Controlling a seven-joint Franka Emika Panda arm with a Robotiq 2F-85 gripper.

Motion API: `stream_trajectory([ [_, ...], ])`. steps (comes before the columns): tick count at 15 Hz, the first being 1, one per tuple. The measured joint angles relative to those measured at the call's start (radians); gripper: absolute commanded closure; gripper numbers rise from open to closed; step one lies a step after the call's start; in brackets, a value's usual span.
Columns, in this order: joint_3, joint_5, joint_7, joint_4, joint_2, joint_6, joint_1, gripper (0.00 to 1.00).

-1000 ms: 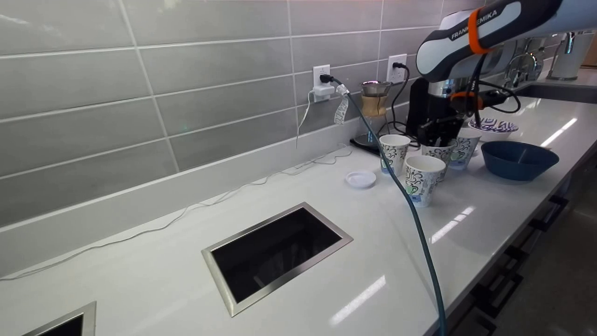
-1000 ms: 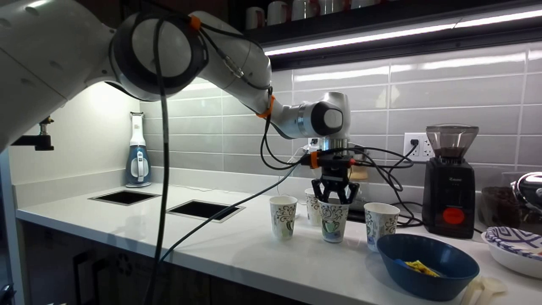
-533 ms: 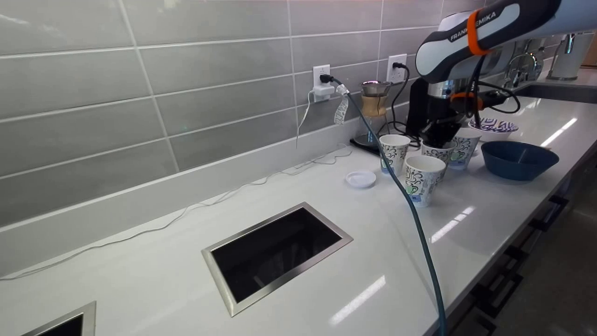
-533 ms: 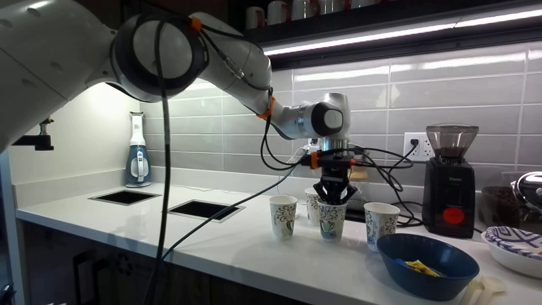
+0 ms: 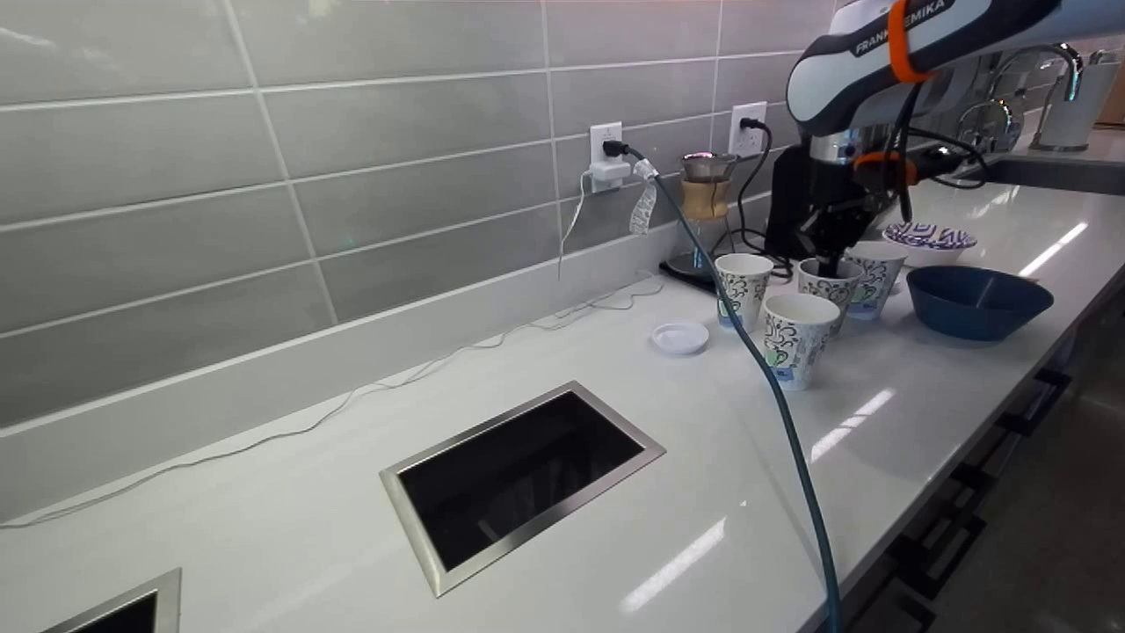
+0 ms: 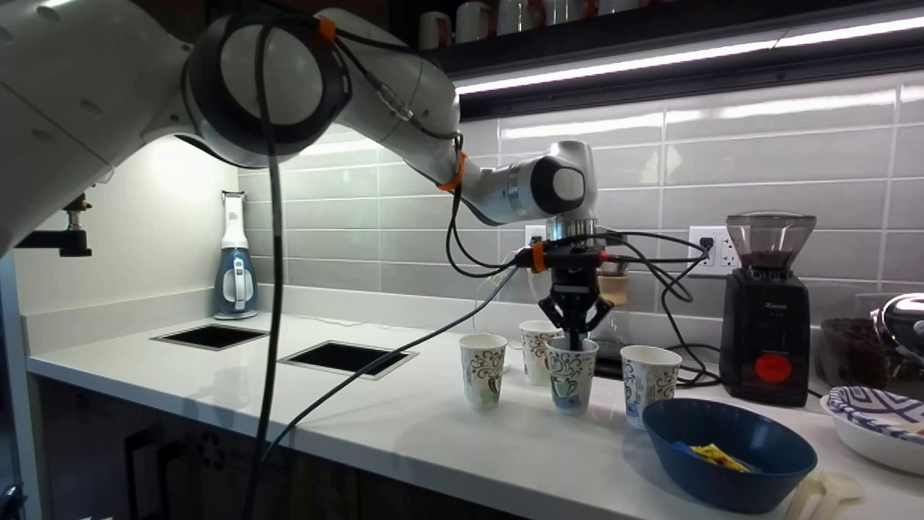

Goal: Move the black object from the cup to the countertop

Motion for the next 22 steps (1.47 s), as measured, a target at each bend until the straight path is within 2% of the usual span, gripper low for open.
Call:
stream_trajectory([
  [6,0.0,0.0,0.018,0.008,-0.054,-0.085,0.002,1.0],
  [11,0.0,0.0,0.022,0.016,-0.072,-0.101,0.003,1.0],
  [17,-0.003,0.0,0.046,0.011,-0.158,-0.136,0.003,1.0],
  [22,-0.025,0.0,0.083,-0.06,-0.23,-0.153,-0.013,1.0],
])
